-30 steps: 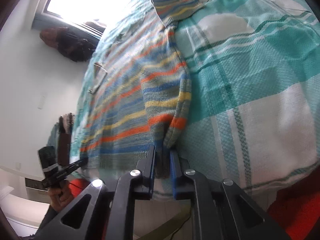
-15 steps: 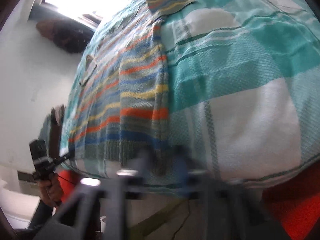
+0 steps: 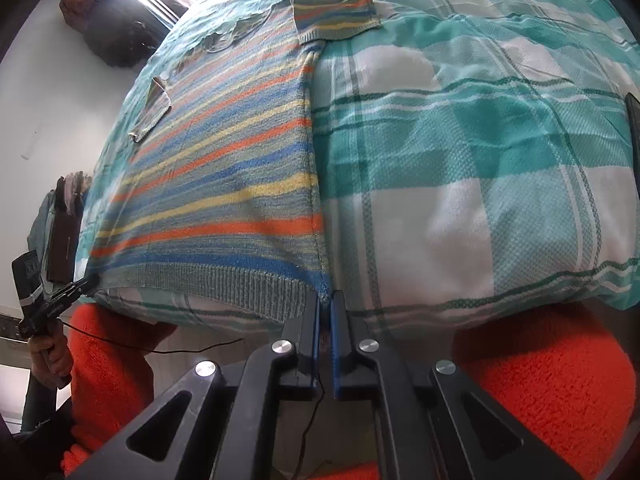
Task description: Fold small clothes
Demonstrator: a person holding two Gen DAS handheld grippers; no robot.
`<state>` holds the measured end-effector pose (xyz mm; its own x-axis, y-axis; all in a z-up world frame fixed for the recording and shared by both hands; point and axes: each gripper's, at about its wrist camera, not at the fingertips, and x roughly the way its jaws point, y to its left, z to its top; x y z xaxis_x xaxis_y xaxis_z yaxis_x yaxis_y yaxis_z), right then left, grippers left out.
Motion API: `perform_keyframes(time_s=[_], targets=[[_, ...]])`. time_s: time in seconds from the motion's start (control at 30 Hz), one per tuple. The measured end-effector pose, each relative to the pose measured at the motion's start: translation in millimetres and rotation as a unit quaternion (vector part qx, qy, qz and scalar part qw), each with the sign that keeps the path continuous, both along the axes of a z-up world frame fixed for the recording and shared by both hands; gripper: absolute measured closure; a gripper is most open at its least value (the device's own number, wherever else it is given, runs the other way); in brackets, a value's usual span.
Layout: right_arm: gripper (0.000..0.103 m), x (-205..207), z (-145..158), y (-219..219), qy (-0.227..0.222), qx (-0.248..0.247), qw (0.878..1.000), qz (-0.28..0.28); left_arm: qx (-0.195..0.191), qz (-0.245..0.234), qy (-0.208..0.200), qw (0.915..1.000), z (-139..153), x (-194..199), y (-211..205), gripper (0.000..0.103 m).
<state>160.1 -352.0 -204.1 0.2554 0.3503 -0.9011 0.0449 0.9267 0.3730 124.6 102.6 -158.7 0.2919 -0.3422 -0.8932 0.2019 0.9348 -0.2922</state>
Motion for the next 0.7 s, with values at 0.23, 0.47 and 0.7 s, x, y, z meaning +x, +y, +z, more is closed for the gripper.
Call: perform_keyframes(time_s=[0.23,0.47,0.7], targets=[[0.099,-4,-29,-6,0.036,-0.008,0.999,-0.021,0.04,0.005,0.027,0.9988,-33,5,-11,0.1],[0.089,2,-49,0,0.042,-0.038,0.997,-0.062,0.094,0.029,0.033,0.9946,-36,8,-27,0.081],[0.069,-27,-6,-26,-0.003,-0.1,0.991,-0.092,0.14,0.084,-0.034,0.986,15,-15,-8,0.036]])
